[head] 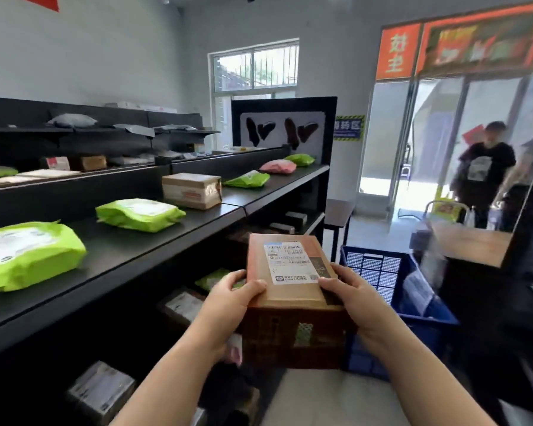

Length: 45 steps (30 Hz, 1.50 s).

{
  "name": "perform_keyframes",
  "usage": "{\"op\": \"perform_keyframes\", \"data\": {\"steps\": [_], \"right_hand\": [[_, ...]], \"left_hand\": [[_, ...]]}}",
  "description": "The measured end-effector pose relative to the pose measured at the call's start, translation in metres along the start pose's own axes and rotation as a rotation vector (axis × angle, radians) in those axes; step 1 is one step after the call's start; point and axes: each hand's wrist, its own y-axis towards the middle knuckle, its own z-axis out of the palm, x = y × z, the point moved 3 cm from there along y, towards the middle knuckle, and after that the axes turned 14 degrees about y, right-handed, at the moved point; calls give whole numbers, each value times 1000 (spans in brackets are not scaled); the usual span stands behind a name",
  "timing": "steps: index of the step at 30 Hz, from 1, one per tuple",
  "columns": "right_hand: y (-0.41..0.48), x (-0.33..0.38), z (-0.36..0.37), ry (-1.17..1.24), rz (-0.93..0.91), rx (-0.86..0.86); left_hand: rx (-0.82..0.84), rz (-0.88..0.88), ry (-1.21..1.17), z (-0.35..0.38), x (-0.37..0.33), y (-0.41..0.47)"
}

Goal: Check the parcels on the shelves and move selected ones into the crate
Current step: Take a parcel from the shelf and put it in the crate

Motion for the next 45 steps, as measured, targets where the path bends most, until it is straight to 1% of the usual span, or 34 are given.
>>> {"op": "perform_keyframes", "data": {"steps": [4, 10, 15, 17, 23, 28, 33, 37, 45], "right_hand": [[39, 7, -74, -13, 48, -113], [96, 21, -177, -5, 76, -210], [134, 29, -241, 25, 94, -260], [150, 30, -260, 20, 96, -274], [216, 23, -311, 22, 111, -342], [291, 18, -342, 62, 126, -410], [378, 32, -364, 115, 108, -468], [446, 40, -384, 142, 91, -509], [543, 37, -430, 185, 147, -563]], "left_hand": [[80, -66, -5, 73, 9, 50], [166, -125, -24, 179, 19, 116], [229, -203, -97, 245, 36, 168], [245, -214, -93, 266, 44, 190], [294, -237, -70, 317, 58, 266], [327, -250, -58, 348, 67, 351], [407, -277, -36, 374, 58, 452], [465, -255, 6, 396, 48, 527], [522, -307, 66, 445, 54, 633]]}}
